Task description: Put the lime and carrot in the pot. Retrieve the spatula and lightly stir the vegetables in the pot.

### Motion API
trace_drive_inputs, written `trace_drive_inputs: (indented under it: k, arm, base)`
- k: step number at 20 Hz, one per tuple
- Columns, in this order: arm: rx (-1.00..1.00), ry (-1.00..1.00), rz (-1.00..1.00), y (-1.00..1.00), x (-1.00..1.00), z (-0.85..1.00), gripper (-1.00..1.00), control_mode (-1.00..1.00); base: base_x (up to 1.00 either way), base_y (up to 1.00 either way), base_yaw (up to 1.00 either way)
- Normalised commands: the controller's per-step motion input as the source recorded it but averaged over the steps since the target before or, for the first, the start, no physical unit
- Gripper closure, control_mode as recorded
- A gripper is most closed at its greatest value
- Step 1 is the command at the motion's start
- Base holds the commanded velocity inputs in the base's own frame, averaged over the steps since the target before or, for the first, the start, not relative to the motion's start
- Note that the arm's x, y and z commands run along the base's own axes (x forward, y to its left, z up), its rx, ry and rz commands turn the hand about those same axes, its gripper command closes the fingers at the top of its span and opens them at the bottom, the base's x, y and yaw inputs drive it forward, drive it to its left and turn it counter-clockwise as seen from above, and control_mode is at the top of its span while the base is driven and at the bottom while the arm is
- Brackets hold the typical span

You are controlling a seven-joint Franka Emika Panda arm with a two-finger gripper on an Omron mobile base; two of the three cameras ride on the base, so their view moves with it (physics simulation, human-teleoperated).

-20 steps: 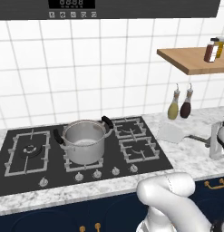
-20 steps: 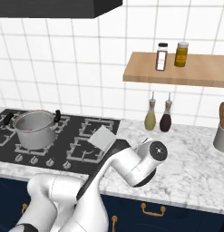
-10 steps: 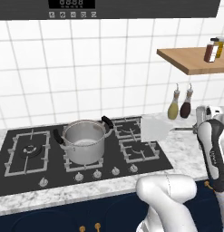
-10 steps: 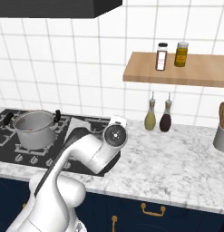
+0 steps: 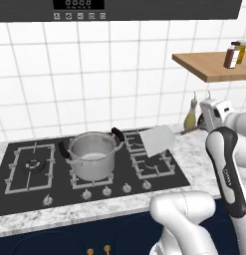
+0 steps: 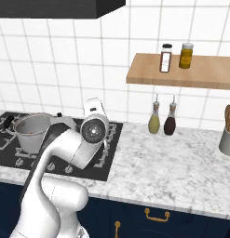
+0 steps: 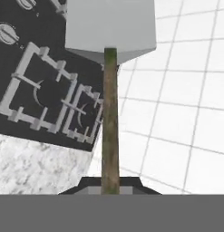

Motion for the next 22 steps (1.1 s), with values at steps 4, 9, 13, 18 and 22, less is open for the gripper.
trace_drive_inputs:
  k: [4, 9, 13, 18, 22]
  arm:
    - [-0.34, -0.34, 0.38, 0.46, 0.04, 0.7, 1.0, -1.0]
    - [-0.34, -0.43, 0.33, 0.66, 0.01, 0.52, 1.0, -1.0]
    - [-0.28, -0.38, 0.26, 0.61, 0.0, 0.4, 1.0, -1.0]
    - [-0.27, -0.3, 0.31, 0.48, 0.0, 0.56, 1.0, -1.0]
    - [-0.32, -0.27, 0.3, 0.39, -0.03, 0.55, 1.0, -1.0]
  base:
    - [0.0, 0.0, 0.0]
    - [0.0, 0.0, 0.0]
    - [0.0, 0.0, 0.0]
    - [0.0, 0.0, 0.0]
    - [0.0, 0.0, 0.0]
